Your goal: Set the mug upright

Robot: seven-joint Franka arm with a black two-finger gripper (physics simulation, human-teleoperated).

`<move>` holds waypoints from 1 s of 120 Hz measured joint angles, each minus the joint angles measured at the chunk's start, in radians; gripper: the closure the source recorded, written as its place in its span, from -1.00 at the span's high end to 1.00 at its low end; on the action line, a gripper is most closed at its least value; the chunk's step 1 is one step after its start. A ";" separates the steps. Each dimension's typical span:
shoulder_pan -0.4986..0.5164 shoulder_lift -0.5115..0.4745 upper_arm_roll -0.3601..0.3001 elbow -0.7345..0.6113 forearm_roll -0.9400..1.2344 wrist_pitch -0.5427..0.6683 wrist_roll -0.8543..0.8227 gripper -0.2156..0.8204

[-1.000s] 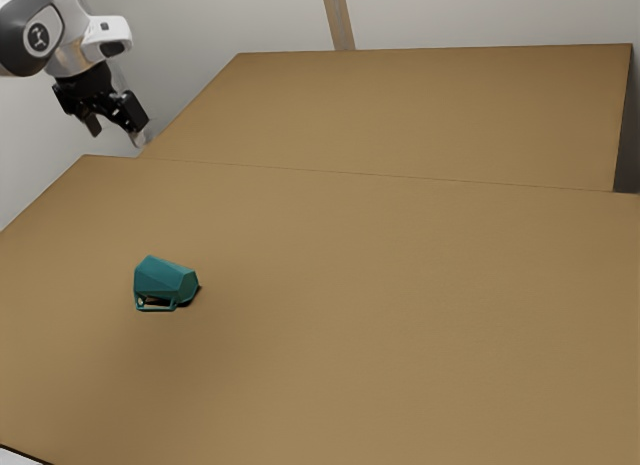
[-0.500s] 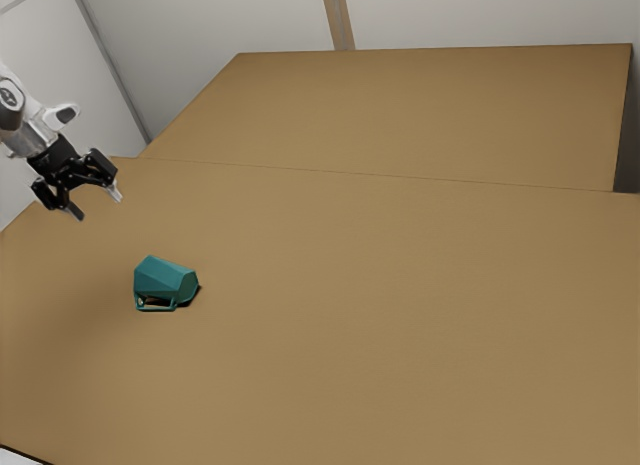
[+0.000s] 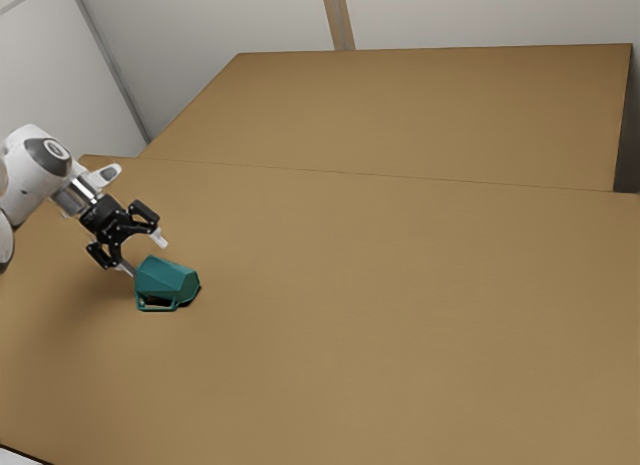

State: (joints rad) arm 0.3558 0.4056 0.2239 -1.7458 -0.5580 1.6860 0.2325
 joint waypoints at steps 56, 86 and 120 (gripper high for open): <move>0.018 0.051 -0.020 0.000 -0.070 -0.003 0.035 0.58; 0.013 0.051 -0.034 0.000 -0.086 -0.006 0.045 -0.36; 0.012 0.034 -0.084 0.007 -0.087 -0.009 0.046 -0.81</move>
State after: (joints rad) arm 0.3679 0.4398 0.1396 -1.7385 -0.6446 1.6773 0.2784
